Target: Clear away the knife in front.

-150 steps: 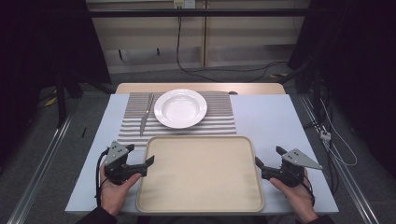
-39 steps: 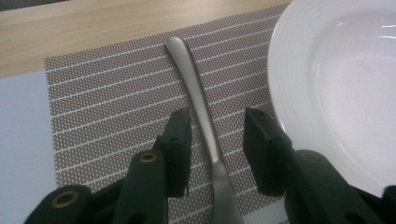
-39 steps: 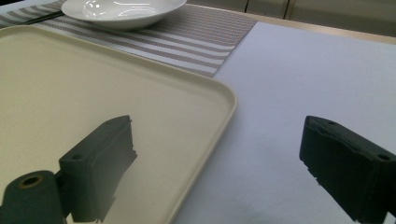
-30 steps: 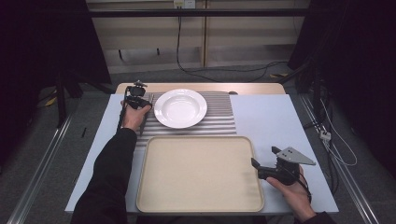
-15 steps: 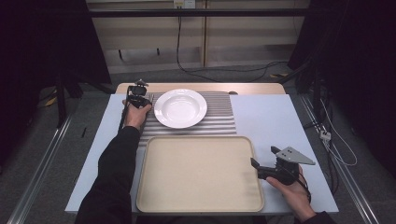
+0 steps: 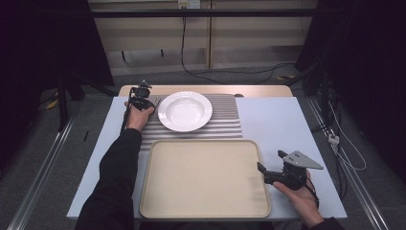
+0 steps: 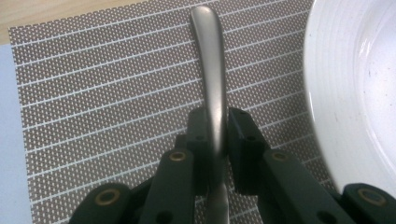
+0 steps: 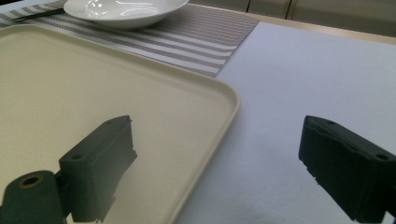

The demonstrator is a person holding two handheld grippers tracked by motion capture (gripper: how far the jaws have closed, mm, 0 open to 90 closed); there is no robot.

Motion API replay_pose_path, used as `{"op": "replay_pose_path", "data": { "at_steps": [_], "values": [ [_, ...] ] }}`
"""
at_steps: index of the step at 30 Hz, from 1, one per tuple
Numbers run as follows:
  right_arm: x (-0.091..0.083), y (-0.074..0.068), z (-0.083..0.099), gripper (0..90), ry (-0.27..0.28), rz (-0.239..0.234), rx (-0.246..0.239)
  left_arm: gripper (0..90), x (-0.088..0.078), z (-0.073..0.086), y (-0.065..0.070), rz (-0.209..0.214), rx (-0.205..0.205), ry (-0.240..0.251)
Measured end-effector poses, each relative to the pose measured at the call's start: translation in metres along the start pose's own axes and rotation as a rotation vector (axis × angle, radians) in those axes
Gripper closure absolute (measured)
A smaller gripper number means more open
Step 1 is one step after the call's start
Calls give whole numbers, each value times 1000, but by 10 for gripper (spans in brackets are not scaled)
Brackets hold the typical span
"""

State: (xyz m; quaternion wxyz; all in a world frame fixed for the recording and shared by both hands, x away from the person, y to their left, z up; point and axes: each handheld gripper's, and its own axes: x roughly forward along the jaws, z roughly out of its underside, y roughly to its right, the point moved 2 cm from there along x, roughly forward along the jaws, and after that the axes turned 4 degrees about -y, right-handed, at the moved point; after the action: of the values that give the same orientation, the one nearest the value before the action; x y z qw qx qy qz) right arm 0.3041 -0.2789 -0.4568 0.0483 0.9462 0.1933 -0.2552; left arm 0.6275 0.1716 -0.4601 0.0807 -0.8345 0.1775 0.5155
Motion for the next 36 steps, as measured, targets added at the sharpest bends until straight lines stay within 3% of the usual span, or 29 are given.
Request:
{"op": "replay_pose_path", "data": {
  "at_steps": [5,8,16,23,26,32,36],
  "values": [
    [0,0,0,104,-1,1,0,800,-1,2,-3,19,-23,0],
    [0,0,0,104,-1,2,-1,800,-3,2,-4,15,-10,-15],
    [0,0,0,104,-3,3,-1,800,-7,4,-6,18,-27,-4],
    [1,-1,0,104,-4,2,-1,800,-16,4,-6,24,-18,5],
    [1,-1,0,104,-4,2,-1,800,-23,5,-4,29,11,16],
    [1,-1,0,104,-4,1,-3,801,-33,7,-1,37,13,41],
    [1,-2,-1,104,-1,2,-5,800,-39,11,0,31,35,45]
  ]
}}
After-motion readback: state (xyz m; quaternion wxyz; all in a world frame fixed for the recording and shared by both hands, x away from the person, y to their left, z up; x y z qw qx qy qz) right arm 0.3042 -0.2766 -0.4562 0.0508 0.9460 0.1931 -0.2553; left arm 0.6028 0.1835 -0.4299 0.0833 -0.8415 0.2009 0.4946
